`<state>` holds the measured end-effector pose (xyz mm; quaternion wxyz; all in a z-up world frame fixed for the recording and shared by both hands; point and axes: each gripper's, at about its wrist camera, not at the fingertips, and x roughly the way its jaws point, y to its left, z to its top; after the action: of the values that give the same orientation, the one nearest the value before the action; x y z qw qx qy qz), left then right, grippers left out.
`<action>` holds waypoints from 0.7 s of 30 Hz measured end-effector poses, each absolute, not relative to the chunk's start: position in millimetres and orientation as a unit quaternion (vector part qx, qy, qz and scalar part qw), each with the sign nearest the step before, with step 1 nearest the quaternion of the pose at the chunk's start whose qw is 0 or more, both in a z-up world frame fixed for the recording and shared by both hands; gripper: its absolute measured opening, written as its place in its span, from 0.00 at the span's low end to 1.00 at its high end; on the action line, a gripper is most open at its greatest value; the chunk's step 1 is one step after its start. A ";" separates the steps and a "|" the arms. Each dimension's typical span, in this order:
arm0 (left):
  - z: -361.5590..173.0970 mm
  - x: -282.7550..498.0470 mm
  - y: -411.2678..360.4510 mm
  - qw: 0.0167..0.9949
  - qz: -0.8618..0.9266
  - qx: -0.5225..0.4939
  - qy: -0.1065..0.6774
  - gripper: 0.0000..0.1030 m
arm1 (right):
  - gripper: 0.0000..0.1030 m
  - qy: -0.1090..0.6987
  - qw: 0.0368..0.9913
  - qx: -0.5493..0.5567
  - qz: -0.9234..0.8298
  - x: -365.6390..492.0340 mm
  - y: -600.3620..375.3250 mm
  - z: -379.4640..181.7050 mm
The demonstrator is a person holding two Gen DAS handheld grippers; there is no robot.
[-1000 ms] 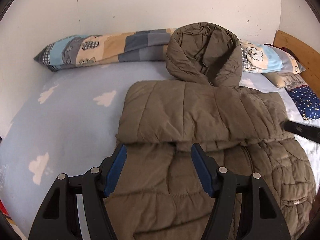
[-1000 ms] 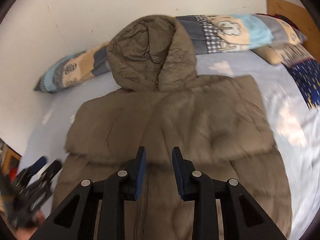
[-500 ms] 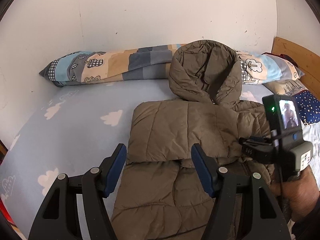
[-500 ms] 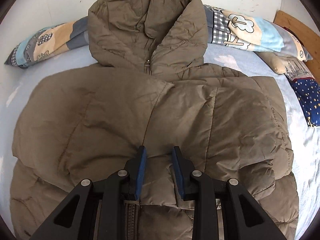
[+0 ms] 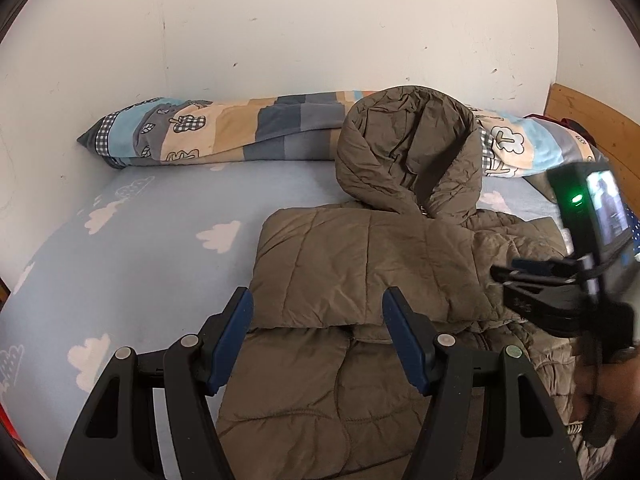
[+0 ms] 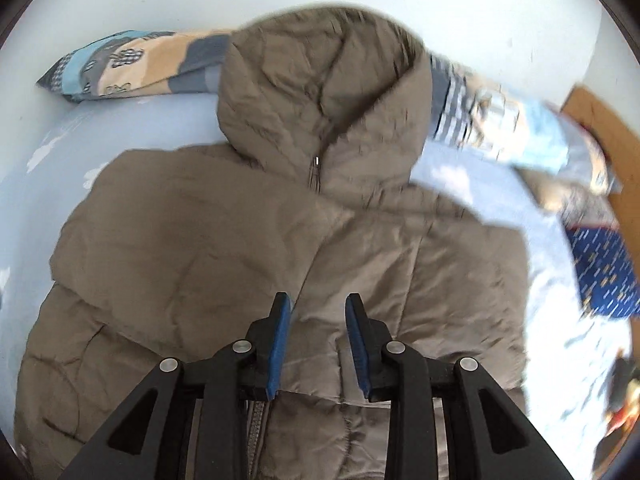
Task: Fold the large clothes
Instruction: 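Move the right gripper from the folded hem to the hood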
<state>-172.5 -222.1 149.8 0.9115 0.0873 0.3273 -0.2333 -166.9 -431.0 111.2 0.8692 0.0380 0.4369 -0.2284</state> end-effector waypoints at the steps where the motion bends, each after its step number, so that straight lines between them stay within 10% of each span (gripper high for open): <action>1: 149.4 -171.5 -222.5 0.911 -0.233 0.086 0.329 0.64 | 0.33 0.433 0.871 0.020 -0.232 -167.7 -425.7 117.4; 21: 147.3 -159.5 -216.5 0.916 -0.215 0.069 0.333 0.64 | 0.40 0.371 0.878 -0.162 -0.256 -166.0 -370.4 170.4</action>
<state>-159.5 -216.5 147.3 0.9155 0.0690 0.3332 -0.2146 -166.0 -370.4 170.4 0.8778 -0.1619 0.3711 -0.2561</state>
